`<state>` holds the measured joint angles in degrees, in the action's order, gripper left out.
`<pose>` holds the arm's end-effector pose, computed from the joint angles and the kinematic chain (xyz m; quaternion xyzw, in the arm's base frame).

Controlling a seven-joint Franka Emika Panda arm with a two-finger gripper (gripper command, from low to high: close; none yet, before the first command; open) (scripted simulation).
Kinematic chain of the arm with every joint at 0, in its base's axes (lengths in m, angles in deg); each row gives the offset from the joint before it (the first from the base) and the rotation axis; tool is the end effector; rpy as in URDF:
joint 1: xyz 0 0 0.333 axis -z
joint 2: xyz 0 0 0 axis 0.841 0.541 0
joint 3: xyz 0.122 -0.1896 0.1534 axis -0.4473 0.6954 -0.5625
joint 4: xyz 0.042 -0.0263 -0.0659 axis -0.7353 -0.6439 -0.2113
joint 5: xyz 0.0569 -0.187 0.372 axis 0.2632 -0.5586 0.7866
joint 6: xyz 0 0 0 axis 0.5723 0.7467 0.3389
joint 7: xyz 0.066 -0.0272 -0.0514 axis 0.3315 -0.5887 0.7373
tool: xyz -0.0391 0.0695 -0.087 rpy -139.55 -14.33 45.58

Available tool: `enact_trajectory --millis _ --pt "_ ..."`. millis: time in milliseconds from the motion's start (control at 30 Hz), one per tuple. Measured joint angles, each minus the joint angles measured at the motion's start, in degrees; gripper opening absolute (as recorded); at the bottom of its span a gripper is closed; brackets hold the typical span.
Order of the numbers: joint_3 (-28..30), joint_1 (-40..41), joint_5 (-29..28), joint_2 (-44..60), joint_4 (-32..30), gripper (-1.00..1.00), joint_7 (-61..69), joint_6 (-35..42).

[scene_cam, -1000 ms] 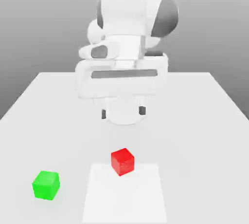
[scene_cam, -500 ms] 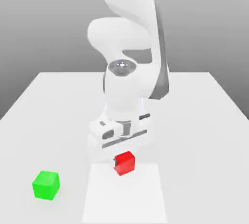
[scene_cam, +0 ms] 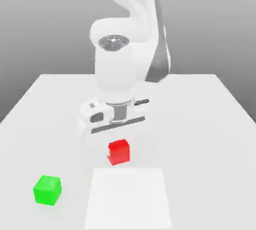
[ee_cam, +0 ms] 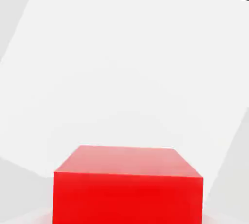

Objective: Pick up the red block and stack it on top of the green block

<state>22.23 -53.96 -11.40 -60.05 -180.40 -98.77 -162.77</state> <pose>0.3761 -0.0702 0.1430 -0.9663 0.2572 0.0013 0.0110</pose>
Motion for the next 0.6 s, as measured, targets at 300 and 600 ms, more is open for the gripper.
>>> enact_trajectory --millis 300,600 --pt "5.83 10.82 0.63 8.54 13.80 -1.00 -7.48 5.39" --pt "3.77 12.16 4.79 16.36 14.69 1.00 -4.76 -1.32"
